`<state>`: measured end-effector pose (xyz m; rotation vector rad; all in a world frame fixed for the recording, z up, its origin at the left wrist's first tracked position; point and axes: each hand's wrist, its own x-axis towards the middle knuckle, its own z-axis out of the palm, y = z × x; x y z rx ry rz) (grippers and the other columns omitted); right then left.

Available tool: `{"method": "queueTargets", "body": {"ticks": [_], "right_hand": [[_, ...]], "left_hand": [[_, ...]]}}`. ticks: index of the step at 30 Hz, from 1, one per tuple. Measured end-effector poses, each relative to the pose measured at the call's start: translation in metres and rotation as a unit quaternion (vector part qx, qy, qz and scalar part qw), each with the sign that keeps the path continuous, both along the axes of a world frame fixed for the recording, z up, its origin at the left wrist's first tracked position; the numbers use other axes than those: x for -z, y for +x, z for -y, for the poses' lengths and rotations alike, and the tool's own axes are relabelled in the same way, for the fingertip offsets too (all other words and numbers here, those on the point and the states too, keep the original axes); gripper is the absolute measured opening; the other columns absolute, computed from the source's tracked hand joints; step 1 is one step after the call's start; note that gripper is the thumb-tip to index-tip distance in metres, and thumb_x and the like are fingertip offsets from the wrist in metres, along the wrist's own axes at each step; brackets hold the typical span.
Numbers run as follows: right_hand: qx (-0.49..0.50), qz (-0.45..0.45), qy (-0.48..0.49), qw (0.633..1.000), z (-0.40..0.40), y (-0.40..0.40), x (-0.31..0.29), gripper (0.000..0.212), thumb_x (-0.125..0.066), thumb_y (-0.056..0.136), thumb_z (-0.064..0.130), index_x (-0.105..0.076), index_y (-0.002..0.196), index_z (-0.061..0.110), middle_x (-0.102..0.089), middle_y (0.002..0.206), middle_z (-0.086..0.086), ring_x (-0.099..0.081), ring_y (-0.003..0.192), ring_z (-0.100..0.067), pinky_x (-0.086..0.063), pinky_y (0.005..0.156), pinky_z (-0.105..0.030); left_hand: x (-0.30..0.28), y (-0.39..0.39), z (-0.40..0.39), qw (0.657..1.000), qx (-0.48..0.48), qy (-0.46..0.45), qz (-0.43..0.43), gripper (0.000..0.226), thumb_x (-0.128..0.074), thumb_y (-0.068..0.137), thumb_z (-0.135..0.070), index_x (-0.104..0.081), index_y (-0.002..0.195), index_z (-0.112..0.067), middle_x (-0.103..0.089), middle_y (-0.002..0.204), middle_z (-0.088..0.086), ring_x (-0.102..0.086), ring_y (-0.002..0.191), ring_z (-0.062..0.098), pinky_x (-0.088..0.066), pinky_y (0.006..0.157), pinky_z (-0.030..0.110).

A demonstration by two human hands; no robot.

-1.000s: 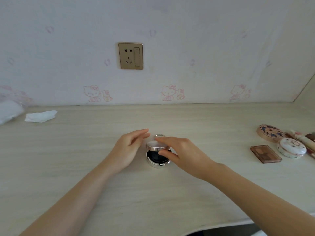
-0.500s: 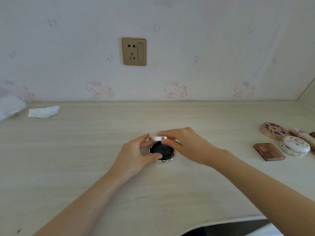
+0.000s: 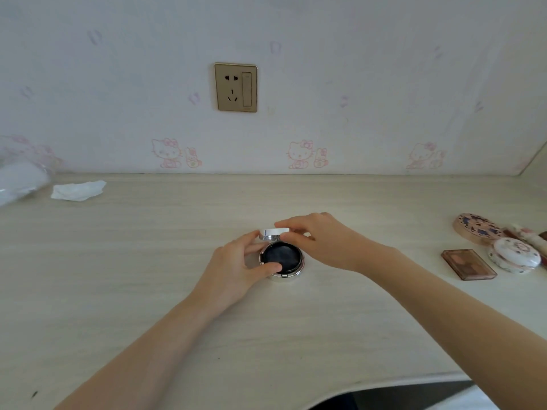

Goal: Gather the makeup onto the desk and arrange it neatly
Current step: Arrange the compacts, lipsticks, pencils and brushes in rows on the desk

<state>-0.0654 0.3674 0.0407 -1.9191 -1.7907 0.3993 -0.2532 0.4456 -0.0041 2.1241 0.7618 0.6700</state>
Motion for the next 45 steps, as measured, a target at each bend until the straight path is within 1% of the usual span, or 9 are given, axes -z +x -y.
{"method": "queueTargets", "body": {"ticks": [7, 10, 12, 18, 22, 27, 34, 37, 45], "right_hand": [[0.004, -0.026, 0.0, 1.0, 0.007, -0.006, 0.001, 0.049, -0.047, 0.096, 0.044, -0.04, 0.143, 0.033, -0.053, 0.122, 0.019, -0.046, 0.104, 0.01, -0.029, 0.081, 0.006], [0.054, -0.086, 0.058, 0.993, 0.02, -0.007, 0.006, 0.054, -0.045, 0.096, 0.044, -0.032, 0.147, 0.029, -0.044, 0.144, 0.015, -0.039, 0.13, 0.002, -0.032, 0.106, -0.013], [0.103, -0.129, 0.09, 0.982, 0.032, -0.009, 0.015, 0.052, -0.047, 0.097, 0.038, -0.032, 0.146, 0.028, -0.049, 0.142, 0.009, -0.042, 0.131, -0.004, -0.036, 0.109, -0.026], [0.11, -0.06, 0.039, 0.991, 0.052, -0.024, 0.045, 0.062, -0.055, 0.093, 0.039, -0.029, 0.146, 0.022, -0.053, 0.136, 0.009, -0.047, 0.126, -0.012, -0.033, 0.094, -0.015], [0.088, -0.008, 0.089, 0.992, 0.05, -0.035, 0.049, 0.041, -0.058, 0.091, 0.044, -0.051, 0.126, 0.026, -0.059, 0.119, 0.015, -0.043, 0.126, -0.014, -0.034, 0.099, -0.017], [0.091, 0.033, 0.082, 0.992, 0.044, -0.033, 0.053, 0.048, -0.056, 0.092, 0.043, -0.048, 0.135, 0.022, -0.054, 0.135, 0.012, -0.03, 0.14, -0.016, -0.024, 0.113, -0.023], [0.087, 0.009, 0.088, 0.992, 0.014, -0.022, 0.045, 0.033, -0.06, 0.091, 0.036, -0.057, 0.119, 0.018, -0.062, 0.104, 0.001, -0.052, 0.107, -0.02, -0.043, 0.089, -0.033], [0.091, 0.008, 0.084, 0.992, -0.006, -0.016, 0.043, 0.03, -0.06, 0.091, 0.035, -0.058, 0.115, 0.017, -0.06, 0.1, -0.001, -0.053, 0.1, -0.02, -0.044, 0.084, -0.036], [0.092, 0.027, 0.053, 0.994, -0.059, 0.002, 0.038, 0.031, -0.059, 0.091, 0.033, -0.056, 0.117, 0.016, -0.063, 0.103, -0.005, -0.054, 0.1, -0.025, -0.043, 0.084, -0.035]], "left_hand": [[0.004, 0.0, 0.002, 0.998, -0.053, -0.014, 0.02, 0.06, -0.085, 0.062, -0.043, -0.054, 0.113, -0.033, -0.065, 0.106, -0.026, -0.054, 0.107, -0.013, -0.034, 0.081, -0.003], [0.002, -0.004, 0.002, 0.997, -0.074, -0.023, 0.024, 0.059, -0.083, 0.063, -0.045, -0.052, 0.111, -0.03, -0.06, 0.108, -0.026, -0.052, 0.108, -0.009, -0.034, 0.079, -0.002], [0.002, -0.008, 0.002, 0.997, -0.074, -0.025, 0.016, 0.057, -0.082, 0.063, -0.047, -0.055, 0.11, -0.03, -0.061, 0.114, -0.023, -0.051, 0.113, -0.009, -0.034, 0.081, 0.0], [-0.001, -0.016, 0.009, 0.997, -0.051, 0.034, -0.043, 0.061, -0.08, 0.06, -0.056, -0.063, 0.115, -0.036, -0.059, 0.122, -0.021, -0.045, 0.111, -0.012, -0.027, 0.08, -0.005], [-0.003, -0.015, 0.011, 0.995, -0.008, 0.077, -0.058, 0.049, -0.08, 0.068, -0.047, -0.061, 0.112, -0.052, -0.048, 0.102, -0.054, -0.037, 0.13, -0.004, -0.029, 0.094, 0.009], [0.004, -0.01, 0.008, 0.994, -0.027, 0.095, -0.055, 0.045, -0.078, 0.074, -0.039, -0.065, 0.117, -0.039, -0.06, 0.131, -0.006, -0.044, 0.129, 0.002, -0.031, 0.093, 0.012], [-0.002, 0.003, -0.016, 0.994, 0.0, 0.109, -0.026, 0.03, -0.075, 0.08, -0.028, -0.069, 0.11, -0.032, -0.071, 0.102, -0.007, -0.059, 0.096, 0.004, -0.036, 0.079, 0.003], [-0.001, 0.01, -0.032, 0.995, 0.0, 0.101, -0.024, 0.03, -0.073, 0.083, -0.027, -0.067, 0.112, -0.034, -0.071, 0.101, -0.017, -0.062, 0.096, -0.002, -0.044, 0.084, 0.014], [-0.002, 0.033, -0.072, 0.987, -0.021, 0.143, -0.071, 0.03, -0.061, 0.091, -0.026, -0.062, 0.12, -0.023, -0.065, 0.1, -0.001, -0.06, 0.096, 0.02, -0.046, 0.085, 0.037]]}}
